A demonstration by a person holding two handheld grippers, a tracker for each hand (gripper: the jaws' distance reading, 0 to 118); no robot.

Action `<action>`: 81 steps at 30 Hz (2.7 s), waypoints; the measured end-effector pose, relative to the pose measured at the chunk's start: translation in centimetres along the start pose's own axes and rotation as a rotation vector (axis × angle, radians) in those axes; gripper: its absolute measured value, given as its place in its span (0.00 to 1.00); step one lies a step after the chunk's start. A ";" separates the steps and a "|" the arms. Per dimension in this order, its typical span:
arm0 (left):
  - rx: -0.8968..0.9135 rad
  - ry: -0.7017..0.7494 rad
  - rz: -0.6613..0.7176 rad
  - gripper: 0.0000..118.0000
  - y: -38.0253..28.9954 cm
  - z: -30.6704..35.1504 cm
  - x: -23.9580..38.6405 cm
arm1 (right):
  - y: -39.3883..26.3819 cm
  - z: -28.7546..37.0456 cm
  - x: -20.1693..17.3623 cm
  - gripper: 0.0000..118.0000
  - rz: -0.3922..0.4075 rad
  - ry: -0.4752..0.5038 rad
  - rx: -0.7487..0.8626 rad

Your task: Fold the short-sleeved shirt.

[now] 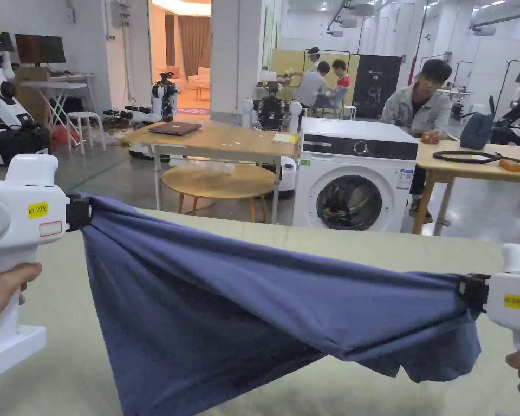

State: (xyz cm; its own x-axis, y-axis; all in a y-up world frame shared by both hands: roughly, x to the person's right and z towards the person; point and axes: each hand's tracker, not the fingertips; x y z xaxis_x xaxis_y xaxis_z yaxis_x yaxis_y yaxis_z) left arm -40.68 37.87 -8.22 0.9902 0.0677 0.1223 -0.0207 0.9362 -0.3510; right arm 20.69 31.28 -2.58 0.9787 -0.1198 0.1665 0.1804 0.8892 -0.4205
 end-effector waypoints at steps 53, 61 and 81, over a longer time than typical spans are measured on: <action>-0.352 0.001 0.085 0.00 -30.6 4.1 -1.4 | -25.7 1.0 -0.7 0.17 0.251 -0.203 -0.270; -0.192 0.008 0.106 0.50 -27.5 6.3 0.3 | -22.9 3.5 -3.0 0.58 0.152 -0.113 -0.103; -0.024 -0.085 -0.011 0.00 -22.7 2.9 11.2 | -18.9 4.0 -12.5 0.00 0.100 -0.001 0.148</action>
State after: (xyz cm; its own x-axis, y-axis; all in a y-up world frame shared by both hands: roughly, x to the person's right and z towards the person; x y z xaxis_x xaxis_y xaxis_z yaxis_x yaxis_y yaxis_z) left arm -29.54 18.39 3.76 0.9749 0.0878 0.2046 -0.0057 0.9284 -0.3714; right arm 4.60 17.76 6.86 0.9909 -0.0266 0.1316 0.0653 0.9518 -0.2997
